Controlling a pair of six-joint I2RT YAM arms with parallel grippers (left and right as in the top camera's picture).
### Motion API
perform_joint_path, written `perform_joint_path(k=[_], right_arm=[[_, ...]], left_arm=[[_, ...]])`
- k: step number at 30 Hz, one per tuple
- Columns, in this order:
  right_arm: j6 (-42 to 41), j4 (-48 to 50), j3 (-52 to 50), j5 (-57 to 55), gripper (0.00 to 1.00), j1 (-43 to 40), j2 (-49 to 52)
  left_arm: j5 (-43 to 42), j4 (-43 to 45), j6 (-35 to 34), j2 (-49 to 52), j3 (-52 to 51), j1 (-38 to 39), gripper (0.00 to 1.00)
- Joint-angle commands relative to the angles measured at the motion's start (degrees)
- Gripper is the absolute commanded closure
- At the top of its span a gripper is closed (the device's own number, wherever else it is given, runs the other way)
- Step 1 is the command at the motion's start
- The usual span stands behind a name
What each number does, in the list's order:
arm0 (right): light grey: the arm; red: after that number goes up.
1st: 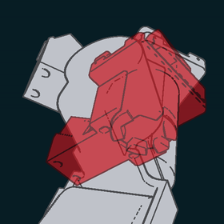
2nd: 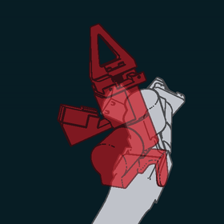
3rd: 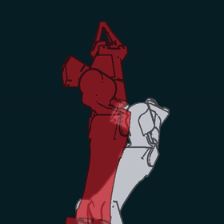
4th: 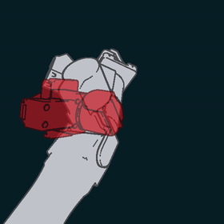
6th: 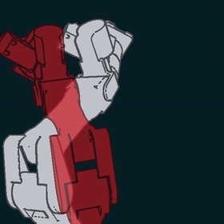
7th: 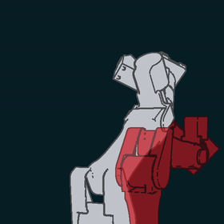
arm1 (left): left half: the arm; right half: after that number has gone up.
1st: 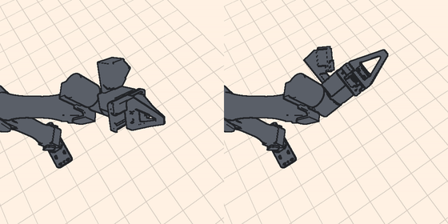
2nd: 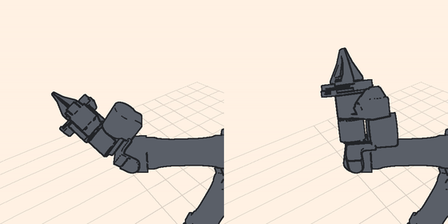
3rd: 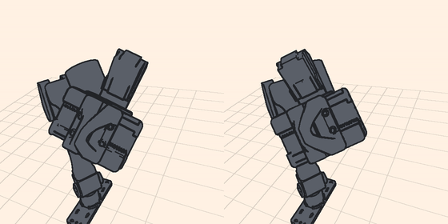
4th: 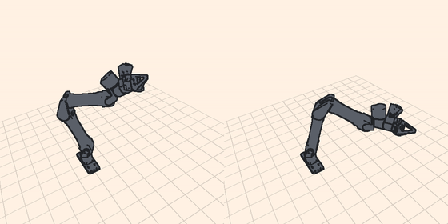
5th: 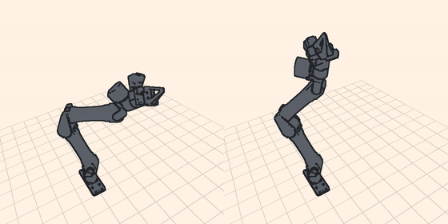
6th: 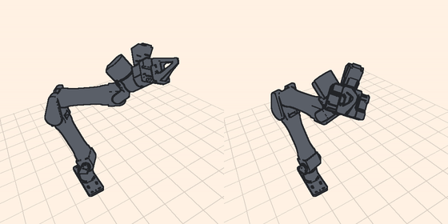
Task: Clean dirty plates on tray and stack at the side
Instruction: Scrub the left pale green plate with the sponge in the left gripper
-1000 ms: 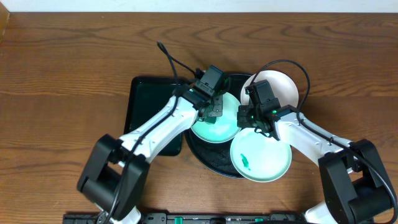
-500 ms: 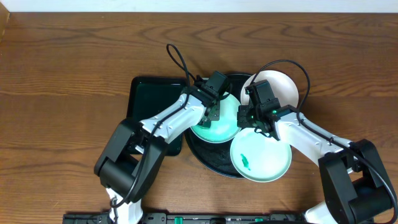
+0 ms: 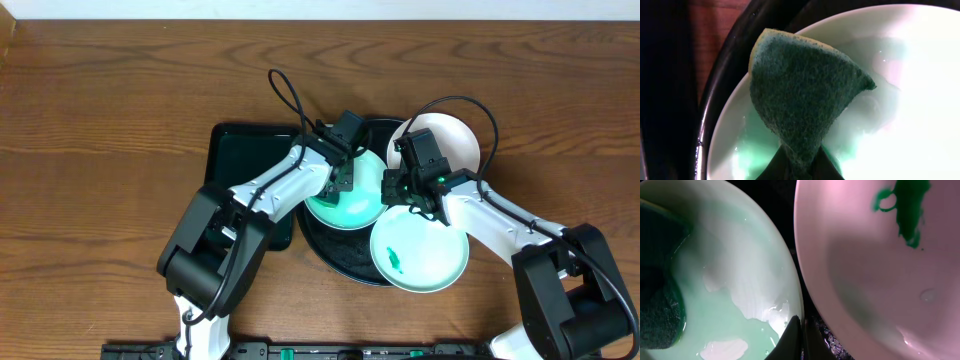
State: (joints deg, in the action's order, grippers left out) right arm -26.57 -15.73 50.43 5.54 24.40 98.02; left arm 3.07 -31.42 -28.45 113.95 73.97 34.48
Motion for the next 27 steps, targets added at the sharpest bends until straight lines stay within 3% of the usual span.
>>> perform_joint_path(k=[1,19,27], right_arm=[[0.0,0.1,-0.4,2.0,0.99,0.5,0.6],[0.0,0.1,-0.4,2.0,0.99,0.5,0.6],[0.0,0.2,-0.4,2.0,0.99,0.5,0.6]], left_arm=[[-10.9,0.7,0.2,5.9,-1.7,0.7,0.93],[-24.8,3.8,0.2,5.8,-1.7,0.7,0.93],[-25.0,3.9,0.0,4.6,-1.1,0.7,0.92]])
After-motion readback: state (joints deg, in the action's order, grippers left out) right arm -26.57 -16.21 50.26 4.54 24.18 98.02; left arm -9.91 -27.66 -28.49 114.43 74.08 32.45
